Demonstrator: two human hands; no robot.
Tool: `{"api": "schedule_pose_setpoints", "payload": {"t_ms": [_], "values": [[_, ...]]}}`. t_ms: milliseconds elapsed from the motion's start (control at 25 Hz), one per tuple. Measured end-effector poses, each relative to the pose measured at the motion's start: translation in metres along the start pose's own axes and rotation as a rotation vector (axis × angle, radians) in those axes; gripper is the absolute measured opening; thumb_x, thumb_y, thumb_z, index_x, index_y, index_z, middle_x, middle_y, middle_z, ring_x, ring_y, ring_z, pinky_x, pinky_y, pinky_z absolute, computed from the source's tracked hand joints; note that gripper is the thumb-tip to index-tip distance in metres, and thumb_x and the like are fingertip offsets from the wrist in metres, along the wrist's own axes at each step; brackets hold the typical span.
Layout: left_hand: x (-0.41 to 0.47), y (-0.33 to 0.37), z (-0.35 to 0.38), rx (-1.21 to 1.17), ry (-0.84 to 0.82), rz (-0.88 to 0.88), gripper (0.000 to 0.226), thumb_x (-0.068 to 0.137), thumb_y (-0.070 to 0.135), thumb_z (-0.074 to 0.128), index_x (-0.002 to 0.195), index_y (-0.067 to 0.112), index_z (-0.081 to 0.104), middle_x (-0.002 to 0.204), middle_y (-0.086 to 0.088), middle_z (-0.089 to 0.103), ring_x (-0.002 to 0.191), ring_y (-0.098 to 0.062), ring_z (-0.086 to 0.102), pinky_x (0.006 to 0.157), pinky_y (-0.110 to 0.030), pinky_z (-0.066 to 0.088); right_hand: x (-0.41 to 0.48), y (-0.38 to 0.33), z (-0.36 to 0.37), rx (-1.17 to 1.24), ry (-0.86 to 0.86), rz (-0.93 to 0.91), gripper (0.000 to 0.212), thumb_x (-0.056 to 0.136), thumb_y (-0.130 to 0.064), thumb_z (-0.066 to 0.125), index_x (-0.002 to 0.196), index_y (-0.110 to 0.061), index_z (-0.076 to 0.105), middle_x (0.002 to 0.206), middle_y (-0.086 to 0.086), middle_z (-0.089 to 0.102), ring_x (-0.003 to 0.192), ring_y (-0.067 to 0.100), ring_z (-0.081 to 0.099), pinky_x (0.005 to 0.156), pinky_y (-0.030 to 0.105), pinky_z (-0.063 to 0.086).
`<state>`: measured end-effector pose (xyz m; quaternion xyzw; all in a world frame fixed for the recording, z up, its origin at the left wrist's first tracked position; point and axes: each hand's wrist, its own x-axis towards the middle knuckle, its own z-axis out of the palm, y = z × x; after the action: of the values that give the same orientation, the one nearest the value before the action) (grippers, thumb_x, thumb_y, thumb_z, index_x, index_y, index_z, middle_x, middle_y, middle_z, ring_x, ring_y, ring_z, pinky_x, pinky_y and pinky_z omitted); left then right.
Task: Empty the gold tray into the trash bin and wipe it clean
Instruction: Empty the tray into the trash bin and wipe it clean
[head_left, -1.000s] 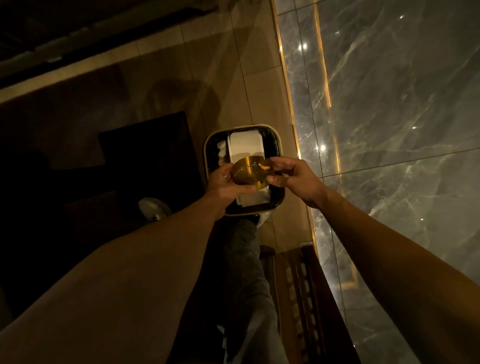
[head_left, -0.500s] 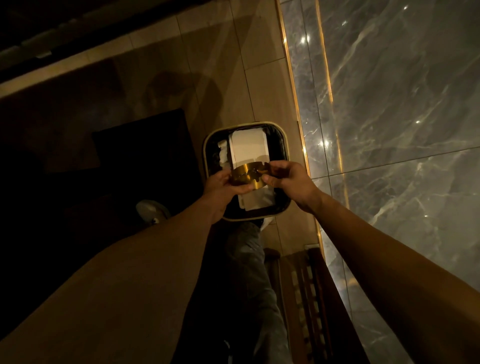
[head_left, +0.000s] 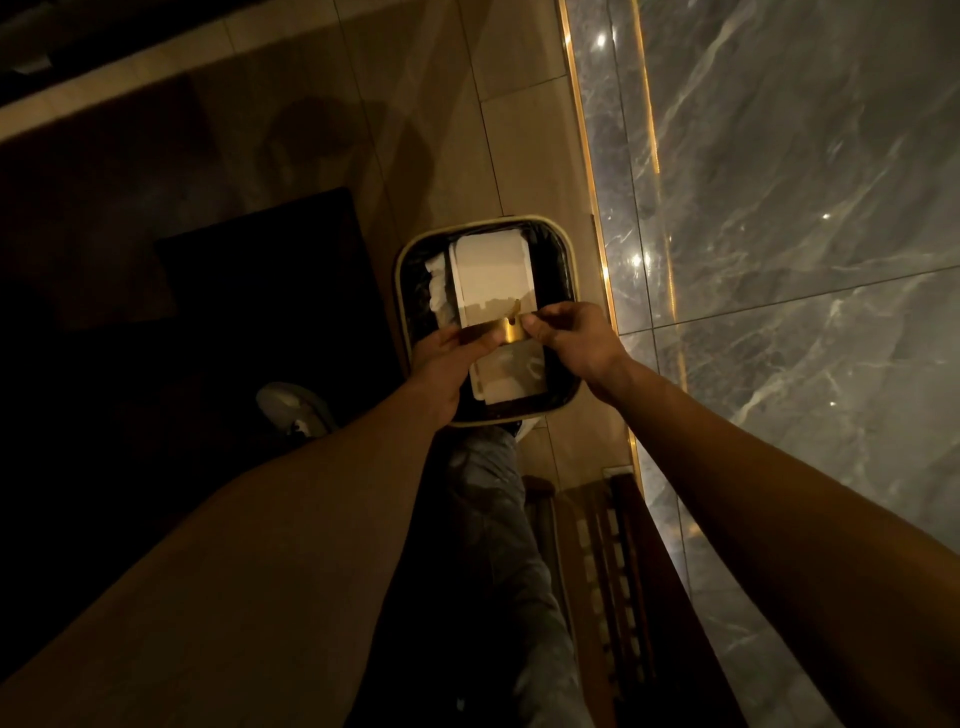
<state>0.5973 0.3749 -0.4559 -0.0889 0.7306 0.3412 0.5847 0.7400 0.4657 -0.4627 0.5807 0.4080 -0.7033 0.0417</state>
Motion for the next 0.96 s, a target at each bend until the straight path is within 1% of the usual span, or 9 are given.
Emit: {"api": "schedule_pose_setpoints", "payload": {"t_ms": [80,200,320,440,520,600,680,840,960], "values": [[0.005,-0.002,0.001,-0.008,0.008,-0.010,0.041,0.076,0.012,0.079,0.115,0.004,0.068,0.110,-0.010,0.073,0.102,-0.024,0.069,0.085,-0.035,0.057,0.003,0.000,0.000,-0.016,0.007,0.006,0.034,0.090,-0.032,0.064,0.113,-0.007,0.066,0.109,0.008,0.069,0.102,0.019,0.064,0.090,0.035,0.053],[0.007,-0.006,0.002,-0.030,0.005,-0.025,0.044,0.076,0.012,0.079,0.117,0.004,0.067,0.112,-0.010,0.072,0.104,-0.023,0.068,0.090,-0.038,0.056,0.005,0.001,0.001,-0.025,0.001,0.019,0.033,0.090,-0.031,0.064,0.113,-0.008,0.066,0.109,0.007,0.069,0.102,0.019,0.064,0.090,0.035,0.053],[0.010,-0.008,0.002,-0.042,0.008,-0.037,0.047,0.074,0.012,0.080,0.118,0.005,0.066,0.114,-0.010,0.071,0.106,-0.023,0.068,0.095,-0.042,0.054,0.007,0.003,0.001,-0.021,0.005,0.031,0.031,0.090,-0.030,0.063,0.112,-0.008,0.066,0.108,0.007,0.069,0.101,0.020,0.064,0.092,0.038,0.053],[0.009,-0.007,0.004,-0.037,0.016,-0.038,0.046,0.076,0.011,0.079,0.119,0.005,0.065,0.115,-0.010,0.071,0.106,-0.022,0.067,0.095,-0.042,0.053,0.007,0.002,0.002,-0.046,0.009,0.025,0.031,0.091,-0.030,0.063,0.113,-0.008,0.066,0.110,0.008,0.069,0.102,0.020,0.063,0.093,0.039,0.052],[0.008,-0.008,0.005,-0.055,0.015,-0.040,0.042,0.077,0.012,0.078,0.117,0.006,0.067,0.113,-0.010,0.072,0.104,-0.022,0.068,0.094,-0.042,0.054,0.008,0.001,0.003,-0.059,0.018,0.025,0.033,0.091,-0.031,0.062,0.114,-0.007,0.066,0.111,0.009,0.068,0.102,0.020,0.062,0.090,0.035,0.051],[0.007,-0.008,0.006,-0.068,0.023,-0.054,0.039,0.077,0.017,0.078,0.115,0.009,0.069,0.110,-0.009,0.073,0.103,-0.023,0.069,0.093,-0.043,0.055,0.009,-0.002,0.004,-0.077,0.031,0.025,0.035,0.091,-0.033,0.061,0.113,-0.006,0.065,0.109,0.008,0.068,0.099,0.018,0.061,0.084,0.031,0.049],[0.008,-0.007,0.007,-0.057,0.040,-0.067,0.042,0.076,0.024,0.080,0.114,0.011,0.070,0.111,-0.009,0.073,0.104,-0.025,0.068,0.094,-0.045,0.054,0.011,-0.003,0.006,-0.094,0.046,0.039,0.035,0.092,-0.036,0.060,0.112,-0.007,0.066,0.105,0.005,0.067,0.093,0.015,0.058,0.079,0.029,0.045],[0.007,-0.006,0.009,-0.042,0.074,-0.087,0.049,0.070,0.034,0.083,0.112,0.013,0.070,0.109,-0.009,0.073,0.102,-0.027,0.068,0.093,-0.049,0.054,0.013,-0.001,0.010,-0.119,0.060,0.051,0.037,0.092,-0.039,0.058,0.109,-0.008,0.066,0.101,0.002,0.065,0.092,0.014,0.057,0.079,0.030,0.042],[0.006,-0.006,0.009,-0.023,0.087,-0.098,0.048,0.073,0.037,0.080,0.113,0.014,0.070,0.109,-0.009,0.073,0.103,-0.026,0.068,0.092,-0.048,0.054,0.014,-0.001,0.013,-0.138,0.080,0.055,0.037,0.092,-0.041,0.058,0.106,-0.008,0.067,0.097,0.003,0.066,0.083,0.009,0.057,0.073,0.027,0.042]]}}
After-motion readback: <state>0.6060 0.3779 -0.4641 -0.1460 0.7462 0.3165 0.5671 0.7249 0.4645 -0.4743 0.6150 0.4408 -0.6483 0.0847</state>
